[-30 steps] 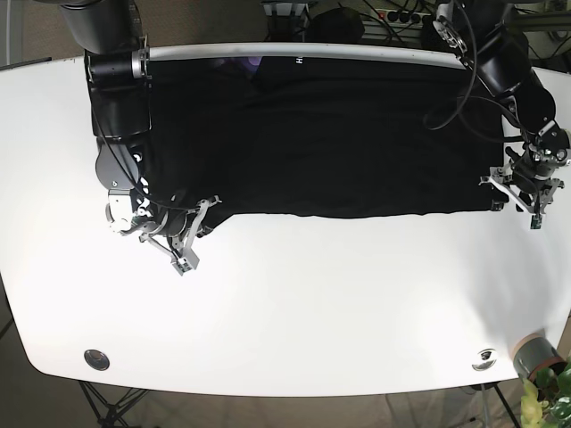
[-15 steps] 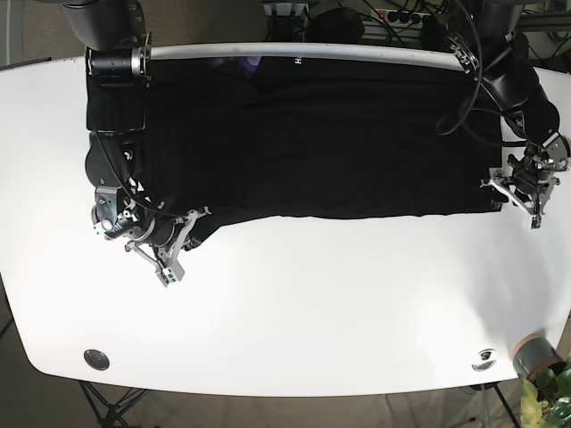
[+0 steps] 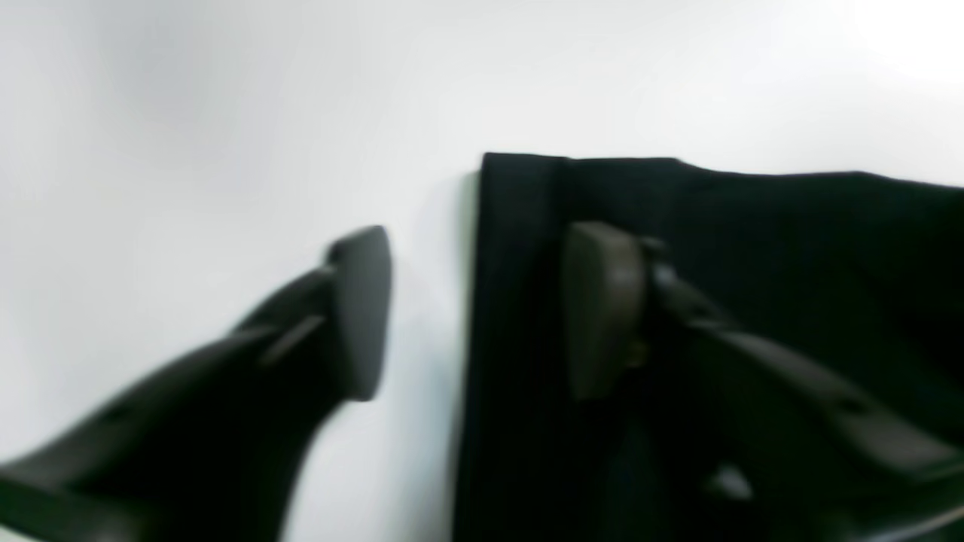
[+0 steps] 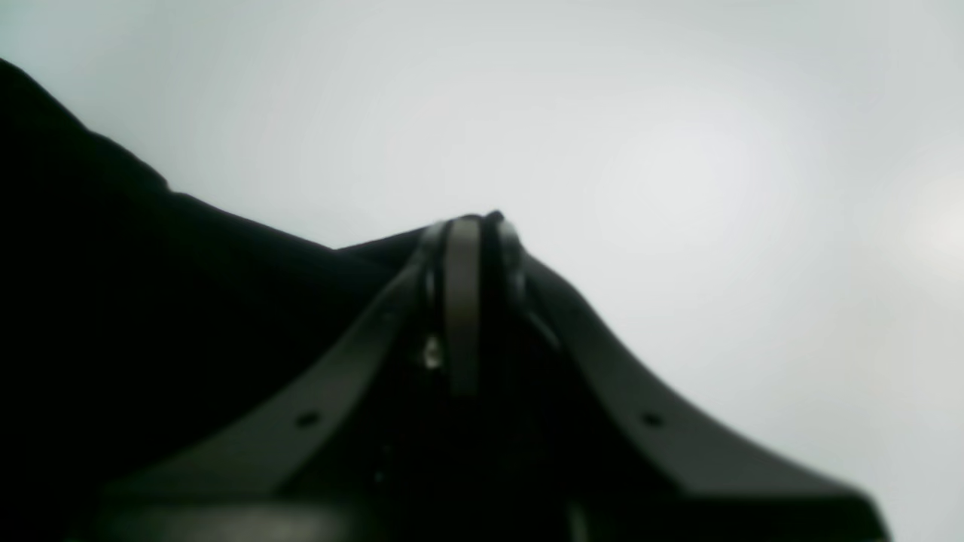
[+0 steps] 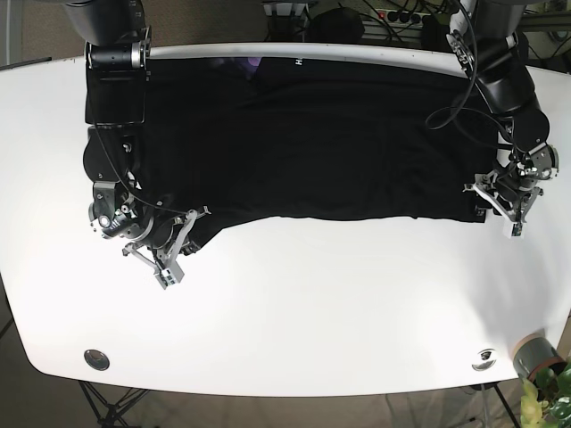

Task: Fold the T-shirt properly
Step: 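Fold the held edge back over the shirt with both grippers, then release the folded edge and open both grippers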

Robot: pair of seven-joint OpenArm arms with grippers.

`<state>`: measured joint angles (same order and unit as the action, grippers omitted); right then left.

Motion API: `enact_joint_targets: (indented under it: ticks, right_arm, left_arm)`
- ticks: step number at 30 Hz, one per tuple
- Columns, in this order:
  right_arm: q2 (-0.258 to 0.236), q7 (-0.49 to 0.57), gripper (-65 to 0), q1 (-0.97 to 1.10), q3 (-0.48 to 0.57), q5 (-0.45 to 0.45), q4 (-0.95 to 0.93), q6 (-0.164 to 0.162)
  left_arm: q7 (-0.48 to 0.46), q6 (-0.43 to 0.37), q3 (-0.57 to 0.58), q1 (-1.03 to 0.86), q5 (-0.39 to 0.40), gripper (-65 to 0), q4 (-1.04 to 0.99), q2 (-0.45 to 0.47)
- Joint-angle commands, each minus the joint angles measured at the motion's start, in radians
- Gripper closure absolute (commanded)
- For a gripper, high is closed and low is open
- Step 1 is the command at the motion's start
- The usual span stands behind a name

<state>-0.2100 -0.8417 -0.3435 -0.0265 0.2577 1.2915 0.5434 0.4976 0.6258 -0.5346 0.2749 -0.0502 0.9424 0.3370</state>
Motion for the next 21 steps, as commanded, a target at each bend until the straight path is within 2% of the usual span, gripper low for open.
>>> enact_joint_targets:
  ticks: [1,4,7,11,17,21]
  right_arm:
    - [-0.012,0.003,-2.1,-0.027,-0.008,0.010,0.024,0.002]
    - [-0.012,-0.008,-2.1,-0.027,-0.059,0.010,0.024,0.002]
    - [-0.012,-0.008,-2.1,-0.027,-0.103,0.010,0.026,0.004]
    - [-0.027,-0.011,-2.1,-0.019,-0.117,0.012,0.078,0.004]
    - [-0.039,-0.083,-2.1,0.027,-0.122,0.015,0.231,0.004]
    - [-0.036,-0.133,-2.1,0.065,-0.177,0.018,0.334,0.004]
  left_arm:
    - [-0.009,-0.005,0.006,0.014,-0.006,-16.4,-0.020,0.014]
    - [-0.032,-0.004,0.005,0.014,-0.006,-0.4,-0.033,0.015]
    - [-0.033,-0.002,-0.003,0.014,-0.003,0.0,-0.023,0.017]
    - [-0.035,0.003,-0.107,0.005,-0.003,0.0,0.074,0.010]
    - [-0.032,0.072,-0.169,-0.003,-0.009,0.0,0.189,-0.036]
    - [0.029,0.072,-0.172,-0.026,-0.004,0.0,0.269,-0.039]
